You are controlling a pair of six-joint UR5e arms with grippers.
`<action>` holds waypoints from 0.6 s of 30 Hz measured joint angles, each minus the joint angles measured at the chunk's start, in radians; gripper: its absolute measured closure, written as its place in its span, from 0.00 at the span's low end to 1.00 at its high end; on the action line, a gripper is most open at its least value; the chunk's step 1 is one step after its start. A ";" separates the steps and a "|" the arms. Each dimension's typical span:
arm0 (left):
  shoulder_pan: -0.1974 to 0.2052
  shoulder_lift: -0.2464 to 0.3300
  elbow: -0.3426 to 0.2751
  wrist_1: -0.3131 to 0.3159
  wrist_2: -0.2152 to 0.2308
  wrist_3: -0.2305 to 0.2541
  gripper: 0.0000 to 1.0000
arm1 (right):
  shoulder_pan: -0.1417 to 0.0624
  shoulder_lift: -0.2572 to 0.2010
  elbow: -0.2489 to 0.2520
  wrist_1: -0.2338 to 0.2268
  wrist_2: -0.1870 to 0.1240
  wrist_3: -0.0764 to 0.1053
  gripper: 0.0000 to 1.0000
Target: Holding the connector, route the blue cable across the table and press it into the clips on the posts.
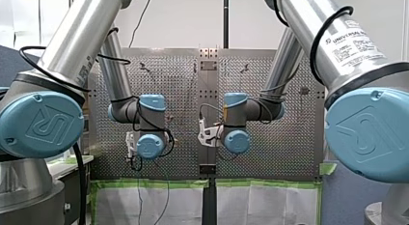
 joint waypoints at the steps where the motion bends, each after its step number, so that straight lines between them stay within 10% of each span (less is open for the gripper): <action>1: 0.000 0.000 0.000 0.000 0.000 0.000 1.00 | 0.000 0.000 0.000 0.000 0.000 0.000 1.00; 18: 0.006 0.000 0.003 0.000 0.005 0.000 1.00 | 0.031 0.075 -0.009 0.052 0.001 -0.004 1.00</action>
